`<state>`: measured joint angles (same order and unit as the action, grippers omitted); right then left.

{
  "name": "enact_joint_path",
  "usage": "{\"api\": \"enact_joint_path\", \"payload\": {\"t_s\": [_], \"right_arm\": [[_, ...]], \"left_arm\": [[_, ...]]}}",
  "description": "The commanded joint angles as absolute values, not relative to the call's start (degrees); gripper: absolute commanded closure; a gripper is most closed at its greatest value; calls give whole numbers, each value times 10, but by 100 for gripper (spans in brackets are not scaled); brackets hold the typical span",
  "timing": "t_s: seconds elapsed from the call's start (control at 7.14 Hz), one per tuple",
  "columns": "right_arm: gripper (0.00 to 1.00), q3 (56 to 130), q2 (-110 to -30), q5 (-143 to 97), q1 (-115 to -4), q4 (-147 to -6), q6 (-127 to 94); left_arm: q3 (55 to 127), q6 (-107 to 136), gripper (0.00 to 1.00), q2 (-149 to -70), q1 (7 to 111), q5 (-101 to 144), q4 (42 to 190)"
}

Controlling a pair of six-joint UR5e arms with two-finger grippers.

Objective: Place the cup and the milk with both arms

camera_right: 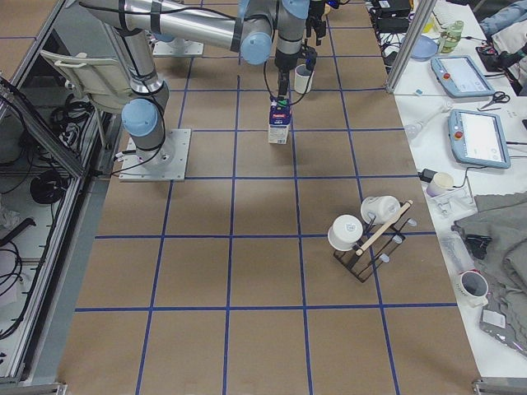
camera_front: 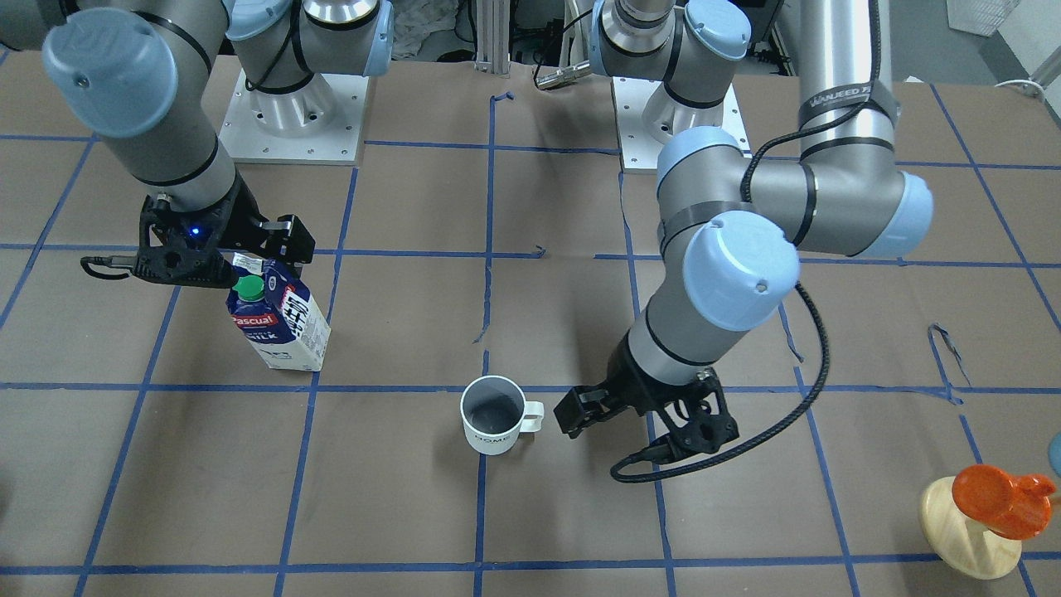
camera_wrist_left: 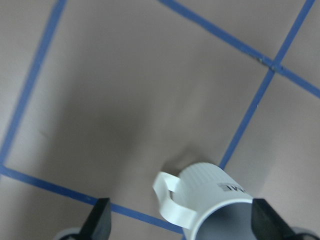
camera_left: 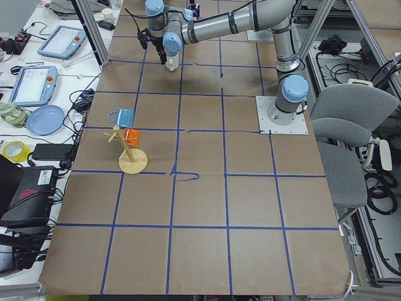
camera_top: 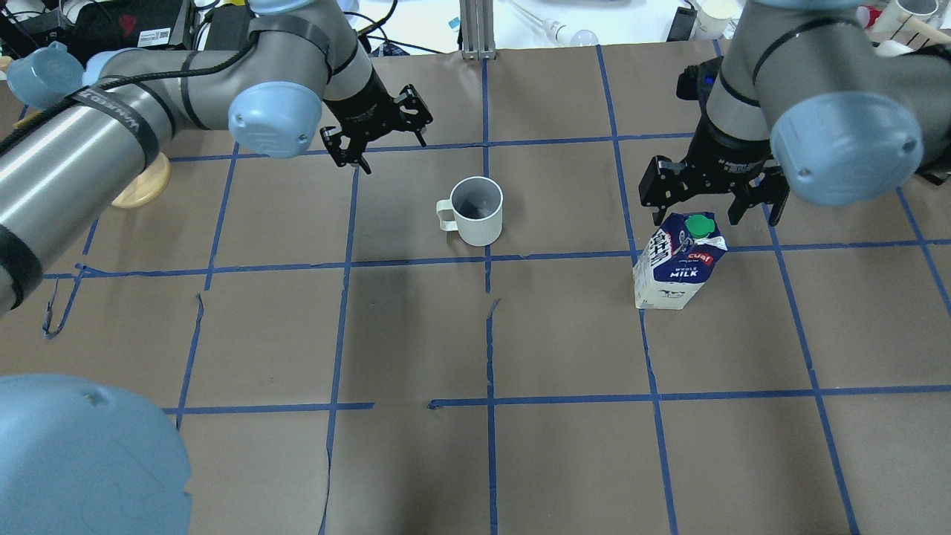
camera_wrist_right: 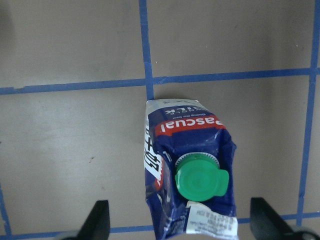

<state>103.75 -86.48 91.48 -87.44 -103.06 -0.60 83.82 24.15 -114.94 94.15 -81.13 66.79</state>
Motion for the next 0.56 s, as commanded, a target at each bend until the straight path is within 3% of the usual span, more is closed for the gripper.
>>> {"api": "enact_joint_path", "payload": {"t_s": [0.0,0.28,0.42], "right_arm": [[10,1092,-862,914,-865,-1091,-2],[67,1088,-864,913,-864,-1089,-1],[81,1085,-864,910,-864,-1088,-2]], "left_arm": [[837,146,0,-1102,890,-837,711],[837,73,0,-1051,860,-838,782],[838,66,0,-1020,853,-838,791]]}}
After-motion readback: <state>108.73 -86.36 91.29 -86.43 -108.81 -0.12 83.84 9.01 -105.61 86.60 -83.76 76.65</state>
